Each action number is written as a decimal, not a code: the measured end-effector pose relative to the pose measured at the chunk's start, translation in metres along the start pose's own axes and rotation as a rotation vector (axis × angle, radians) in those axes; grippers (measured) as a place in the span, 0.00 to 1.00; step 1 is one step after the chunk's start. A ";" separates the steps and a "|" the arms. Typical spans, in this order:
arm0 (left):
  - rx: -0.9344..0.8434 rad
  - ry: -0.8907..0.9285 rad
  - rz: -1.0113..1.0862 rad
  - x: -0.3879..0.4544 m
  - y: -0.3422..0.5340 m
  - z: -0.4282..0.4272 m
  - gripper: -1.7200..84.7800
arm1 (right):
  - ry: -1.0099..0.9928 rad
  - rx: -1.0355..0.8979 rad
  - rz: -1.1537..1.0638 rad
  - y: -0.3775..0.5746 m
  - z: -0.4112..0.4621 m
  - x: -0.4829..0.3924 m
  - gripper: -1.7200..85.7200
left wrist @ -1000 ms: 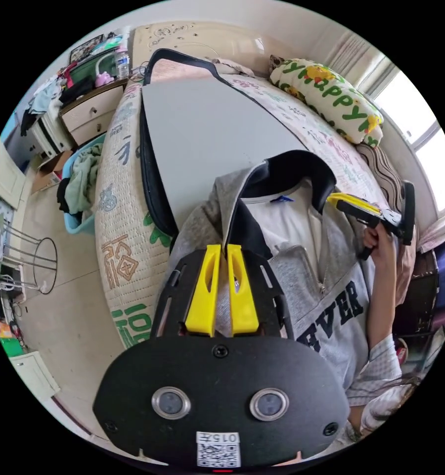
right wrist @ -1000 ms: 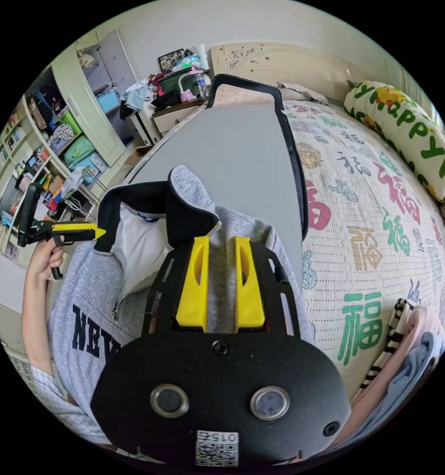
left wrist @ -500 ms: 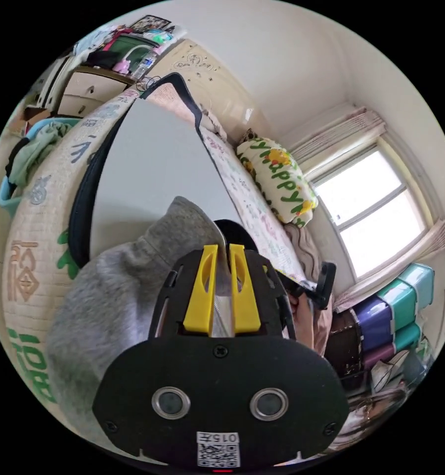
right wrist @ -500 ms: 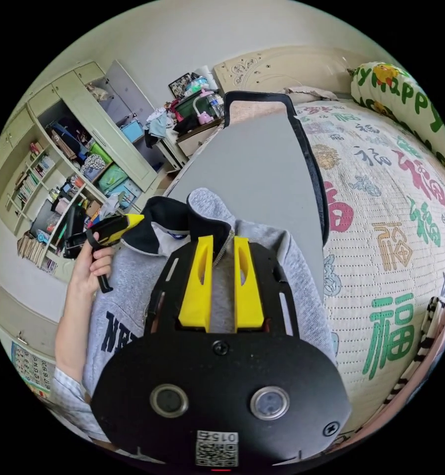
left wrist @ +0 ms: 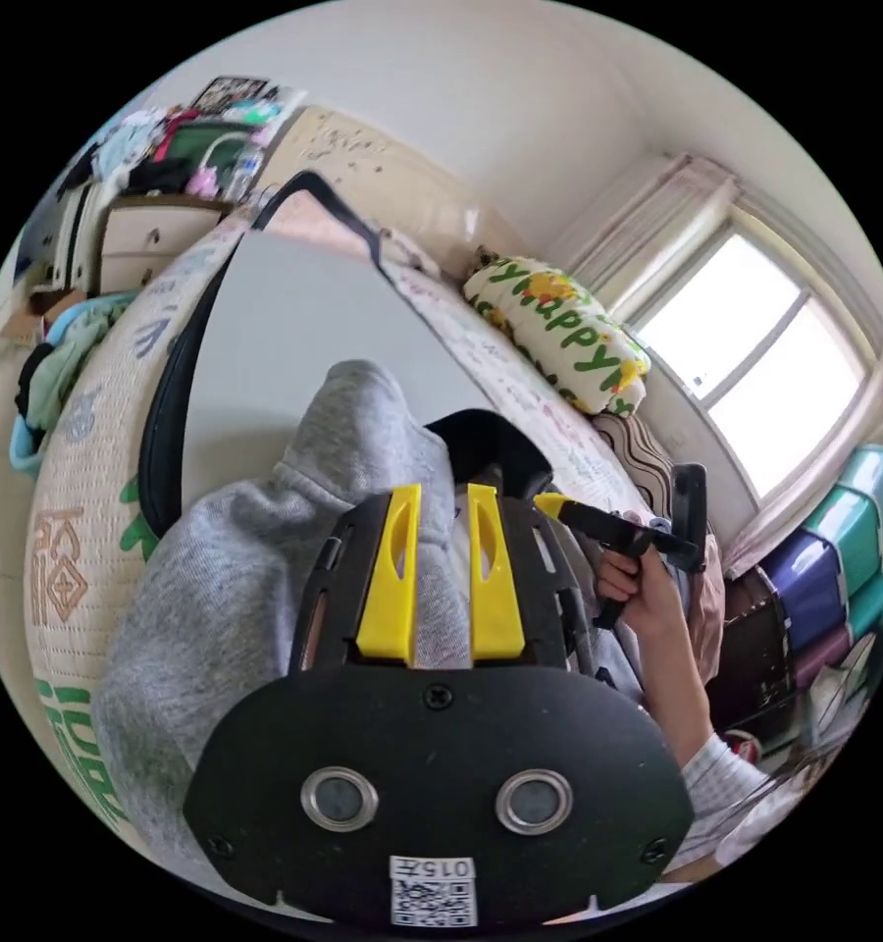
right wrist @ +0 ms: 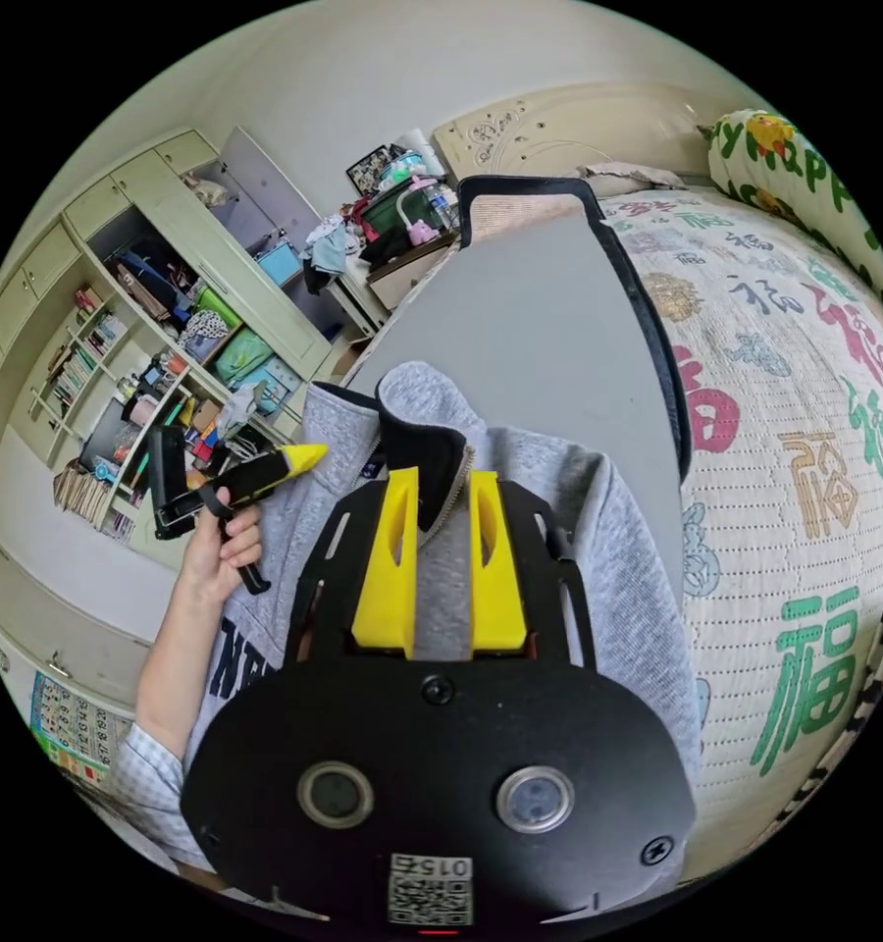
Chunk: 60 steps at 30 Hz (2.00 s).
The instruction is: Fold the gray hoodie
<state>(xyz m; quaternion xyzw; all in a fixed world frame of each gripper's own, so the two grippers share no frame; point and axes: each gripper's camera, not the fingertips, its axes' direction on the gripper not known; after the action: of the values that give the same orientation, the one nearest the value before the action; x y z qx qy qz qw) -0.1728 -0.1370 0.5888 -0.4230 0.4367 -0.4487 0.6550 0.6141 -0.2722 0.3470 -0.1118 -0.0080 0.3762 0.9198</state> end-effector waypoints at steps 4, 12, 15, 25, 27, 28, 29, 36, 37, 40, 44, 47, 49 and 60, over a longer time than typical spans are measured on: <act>-0.011 0.007 -0.156 -0.029 -0.003 0.005 0.08 | -0.210 0.033 -0.036 0.001 0.003 -0.002 0.08; 0.029 -0.059 -0.171 -0.037 -0.010 0.000 0.04 | -0.049 -0.110 -0.103 -0.028 0.055 -0.055 0.03; -0.020 0.004 -0.075 -0.025 -0.005 0.001 0.05 | 0.073 -0.112 -0.123 -0.031 0.067 -0.072 0.02; -0.482 0.132 0.316 0.078 0.027 0.072 0.15 | 0.269 -0.274 -0.375 -0.030 0.078 -0.121 0.13; -0.469 0.054 0.366 0.092 0.038 0.074 0.14 | 0.344 -0.369 -0.412 -0.027 0.107 -0.140 0.12; -0.469 0.045 0.367 0.092 0.040 0.075 0.14 | 0.380 -0.390 -0.404 -0.026 0.114 -0.143 0.11; -0.467 0.022 0.369 0.092 0.043 0.075 0.12 | 0.438 -0.402 -0.392 -0.025 0.126 -0.147 0.07; -0.465 -0.022 0.345 0.081 0.053 0.069 0.02 | 0.407 -0.199 -0.194 -0.025 0.137 -0.143 0.02; -0.466 -0.022 0.342 0.080 0.054 0.069 0.02 | 0.414 -0.190 -0.187 -0.024 0.139 -0.143 0.02; -0.478 -0.015 0.327 0.078 0.058 0.068 0.02 | 0.414 -0.221 -0.213 -0.016 0.155 -0.147 0.02; -0.422 0.047 0.331 0.081 0.060 0.042 0.02 | 0.400 -0.182 -0.218 -0.011 0.142 -0.153 0.03; -0.249 -0.017 0.271 0.070 0.057 0.011 0.01 | 0.278 -0.125 -0.218 -0.005 0.118 -0.147 0.03; -0.175 -0.175 0.259 0.068 0.059 0.007 0.01 | 0.244 -0.132 -0.217 -0.001 0.112 -0.142 0.03; -0.296 -0.357 0.315 0.074 0.047 0.072 0.02 | 0.537 -0.241 -0.354 0.045 0.166 -0.148 0.01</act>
<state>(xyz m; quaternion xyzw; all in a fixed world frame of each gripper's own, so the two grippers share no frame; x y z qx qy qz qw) -0.0776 -0.1852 0.5488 -0.5133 0.4356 -0.1914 0.7143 0.4605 -0.3105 0.5096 -0.3116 0.1709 0.1642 0.9202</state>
